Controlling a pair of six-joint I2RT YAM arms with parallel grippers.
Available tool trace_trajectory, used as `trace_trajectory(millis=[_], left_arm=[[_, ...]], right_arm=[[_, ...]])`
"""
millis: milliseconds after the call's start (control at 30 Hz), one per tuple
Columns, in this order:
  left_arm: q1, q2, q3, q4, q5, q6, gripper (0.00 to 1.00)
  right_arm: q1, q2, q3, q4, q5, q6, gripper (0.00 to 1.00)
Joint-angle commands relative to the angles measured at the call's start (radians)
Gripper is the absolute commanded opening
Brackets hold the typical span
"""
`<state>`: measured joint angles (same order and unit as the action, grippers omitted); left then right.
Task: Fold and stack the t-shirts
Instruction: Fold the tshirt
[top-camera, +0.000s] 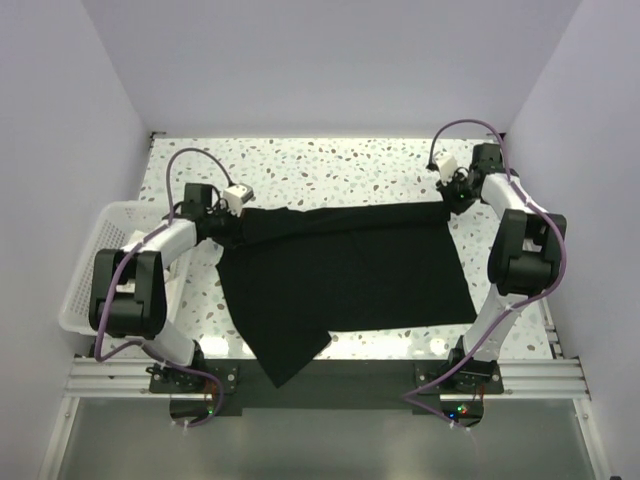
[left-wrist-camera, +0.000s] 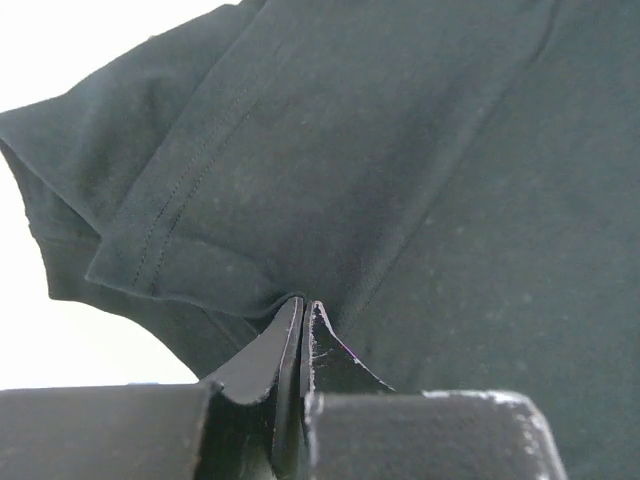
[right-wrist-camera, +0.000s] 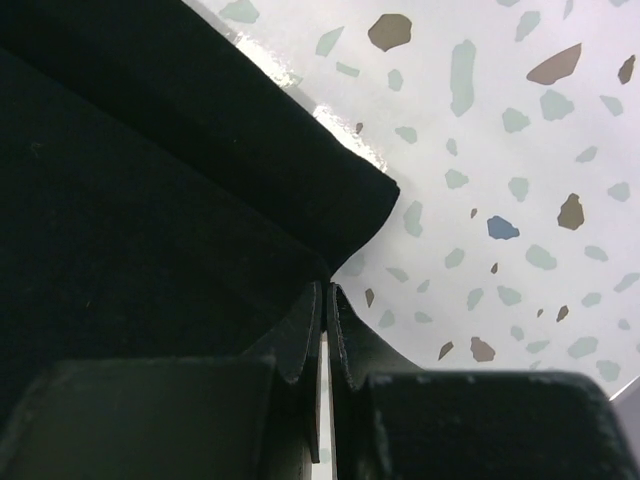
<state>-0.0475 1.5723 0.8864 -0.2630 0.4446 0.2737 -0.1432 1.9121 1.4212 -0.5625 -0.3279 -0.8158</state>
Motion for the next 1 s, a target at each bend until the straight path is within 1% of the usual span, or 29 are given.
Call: trace_trajectory(millis=[0, 167, 200, 433, 567, 700, 733, 767, 833, 867, 900, 933, 967], left_arm=[[0.000, 0.040, 0.046, -0.004, -0.023, -0.014, 0.00], [0.000, 0.002, 0.086, -0.019, -0.007, -0.019, 0.00], [0.000, -0.021, 0.095, -0.047, 0.006, -0.005, 0.00], [-0.002, -0.044, 0.065, -0.084, 0.019, 0.025, 0.00], [-0.015, -0.023, 0.033, -0.067, 0.005, 0.029, 0.00], [-0.032, 0.021, 0.025, -0.074, 0.000, 0.025, 0.00], [-0.032, 0.029, 0.026, -0.081, 0.002, 0.027, 0.03], [-0.031, 0.031, 0.035, -0.090, 0.008, 0.032, 0.13], [-0.025, 0.026, 0.057, -0.151, 0.028, 0.059, 0.23], [-0.019, 0.022, 0.078, -0.169, 0.048, 0.067, 0.33], [0.013, 0.012, 0.089, -0.183, 0.061, 0.073, 0.37], [0.033, 0.000, 0.100, -0.209, 0.077, 0.079, 0.43], [0.079, -0.001, 0.130, -0.223, 0.101, 0.084, 0.44]], right_arm=[[-0.006, 0.025, 0.051, -0.031, -0.013, -0.011, 0.00], [-0.007, 0.024, 0.128, -0.080, -0.020, -0.028, 0.00], [-0.006, 0.002, 0.119, -0.098, -0.016, -0.057, 0.00], [-0.007, -0.047, 0.022, -0.094, 0.000, -0.120, 0.00], [-0.006, -0.033, 0.001, -0.080, 0.029, -0.125, 0.00], [-0.002, -0.009, 0.019, -0.097, 0.044, -0.121, 0.00], [-0.004, 0.002, 0.027, -0.115, 0.047, -0.117, 0.00], [-0.004, 0.005, 0.044, -0.125, 0.052, -0.111, 0.08], [-0.004, 0.022, 0.079, -0.201, 0.056, -0.115, 0.17], [-0.006, 0.021, 0.108, -0.223, 0.059, -0.109, 0.33], [-0.007, 0.019, 0.120, -0.240, 0.061, -0.106, 0.42], [-0.010, 0.009, 0.143, -0.273, 0.053, -0.103, 0.49], [-0.010, 0.002, 0.159, -0.293, 0.041, -0.080, 0.53]])
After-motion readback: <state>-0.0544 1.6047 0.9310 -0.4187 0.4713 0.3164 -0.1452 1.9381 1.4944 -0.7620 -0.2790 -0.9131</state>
